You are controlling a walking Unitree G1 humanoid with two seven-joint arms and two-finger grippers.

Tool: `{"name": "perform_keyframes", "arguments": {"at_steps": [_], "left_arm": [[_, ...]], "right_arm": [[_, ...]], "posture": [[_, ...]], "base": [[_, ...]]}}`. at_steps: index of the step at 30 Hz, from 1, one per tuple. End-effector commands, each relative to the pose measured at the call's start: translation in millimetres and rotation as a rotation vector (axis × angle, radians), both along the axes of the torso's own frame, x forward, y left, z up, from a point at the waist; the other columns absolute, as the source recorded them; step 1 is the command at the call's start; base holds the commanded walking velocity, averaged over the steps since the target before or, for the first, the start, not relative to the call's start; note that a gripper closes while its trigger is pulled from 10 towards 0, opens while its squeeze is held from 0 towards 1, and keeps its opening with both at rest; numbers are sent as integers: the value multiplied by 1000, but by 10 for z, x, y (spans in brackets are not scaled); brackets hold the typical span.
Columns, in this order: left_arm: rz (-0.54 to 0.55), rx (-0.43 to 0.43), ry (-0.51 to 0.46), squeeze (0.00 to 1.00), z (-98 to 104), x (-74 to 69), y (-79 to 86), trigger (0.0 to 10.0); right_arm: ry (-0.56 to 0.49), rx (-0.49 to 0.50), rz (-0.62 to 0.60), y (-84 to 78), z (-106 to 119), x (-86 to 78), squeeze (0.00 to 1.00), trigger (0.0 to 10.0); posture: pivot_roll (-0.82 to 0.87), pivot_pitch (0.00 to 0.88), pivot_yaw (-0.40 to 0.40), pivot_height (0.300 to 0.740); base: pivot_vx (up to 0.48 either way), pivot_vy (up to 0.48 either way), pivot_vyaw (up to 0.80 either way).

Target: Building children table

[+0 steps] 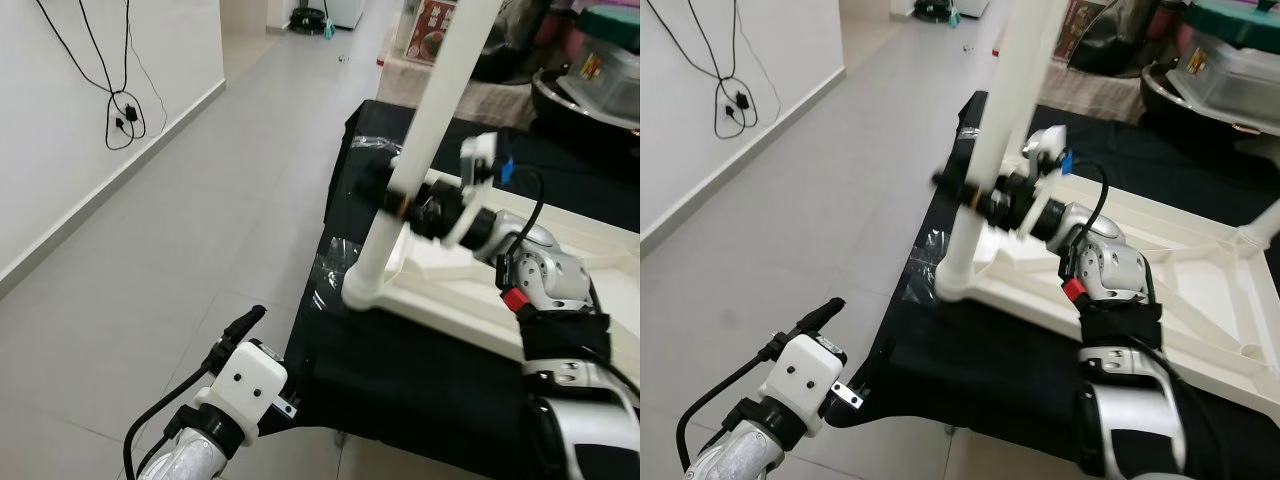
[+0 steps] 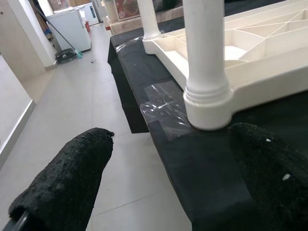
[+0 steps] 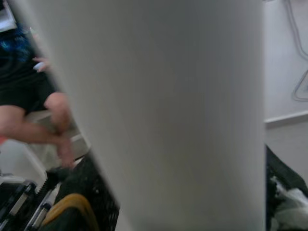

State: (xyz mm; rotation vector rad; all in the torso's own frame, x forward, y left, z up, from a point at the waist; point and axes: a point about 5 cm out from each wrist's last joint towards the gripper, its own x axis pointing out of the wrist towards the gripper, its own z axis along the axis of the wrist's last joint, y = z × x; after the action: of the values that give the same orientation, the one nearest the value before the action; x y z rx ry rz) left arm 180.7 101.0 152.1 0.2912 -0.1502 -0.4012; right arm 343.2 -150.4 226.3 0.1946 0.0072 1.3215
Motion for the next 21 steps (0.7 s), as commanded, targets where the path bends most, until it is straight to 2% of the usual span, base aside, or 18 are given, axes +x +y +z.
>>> {"name": "perform_keyframes", "arguments": {"at_steps": [1,5,6,10,11,12,13,14,15,16,17,18,19,20,21], "left_arm": [[-3,0,15,0,-29,-23,-13,10000],[-3,-2,16,0,-26,-32,-13,10000],[-3,-1,17,0,-26,-35,-12,10000],[-3,0,18,0,-28,-33,-9,10000],[-3,1,18,0,-28,-31,-9,10000],[-5,4,17,0,-29,-29,-13,10000],[-6,5,17,0,-30,-28,-16,10000],[-6,5,17,0,-30,-28,-16,10000],[-5,7,14,0,-29,-28,-16,10000],[-5,7,14,0,-29,-28,-16,10000],[-3,7,12,0,-29,-27,-12,10000],[-1,6,12,0,-30,-26,-9,10000],[-1,6,12,0,-30,-26,-9,10000],[-2,6,12,0,-33,-17,-8,10000],[-2,6,12,0,-33,-17,-8,10000]], "right_arm": [[18,-41,73,92,-115,-4,0,10000],[4,-64,58,176,-176,38,0,10000],[0,-75,35,211,-211,56,0,0],[-11,-88,-58,236,-269,95,0,0],[-29,-90,-149,220,-285,124,0,0],[-53,-115,-326,166,-283,203,0,0],[-70,-130,-446,120,-276,253,0,0],[-70,-130,-446,120,-276,253,0,0],[-74,-141,-591,55,-248,304,0,0],[-74,-141,-591,55,-248,304,0,0],[-45,-144,-816,-64,-233,332,0,0],[-19,-144,-962,-154,-229,331,0,0],[-19,-144,-962,-154,-229,331,0,0],[31,-144,-1150,-278,-261,308,0,0],[31,-144,-1150,-278,-261,308,0,0]], "posture": [[143,98,-138,740],[145,102,-138,740],[146,104,-136,740],[140,105,-137,740],[140,105,-137,740],[145,102,-138,740],[145,102,-138,740],[145,102,-138,740],[143,101,-138,740],[143,101,-138,740],[131,100,-131,740],[131,100,-131,740],[131,100,-131,740],[120,100,-124,740],[120,100,-124,740]], "base": [[0,0,0],[0,0,0],[0,0,0],[0,0,0],[0,0,0],[0,0,0],[0,0,0],[0,0,0],[0,0,0],[0,0,0],[0,0,0],[0,0,0],[0,0,0],[0,0,0],[0,0,0]]}}
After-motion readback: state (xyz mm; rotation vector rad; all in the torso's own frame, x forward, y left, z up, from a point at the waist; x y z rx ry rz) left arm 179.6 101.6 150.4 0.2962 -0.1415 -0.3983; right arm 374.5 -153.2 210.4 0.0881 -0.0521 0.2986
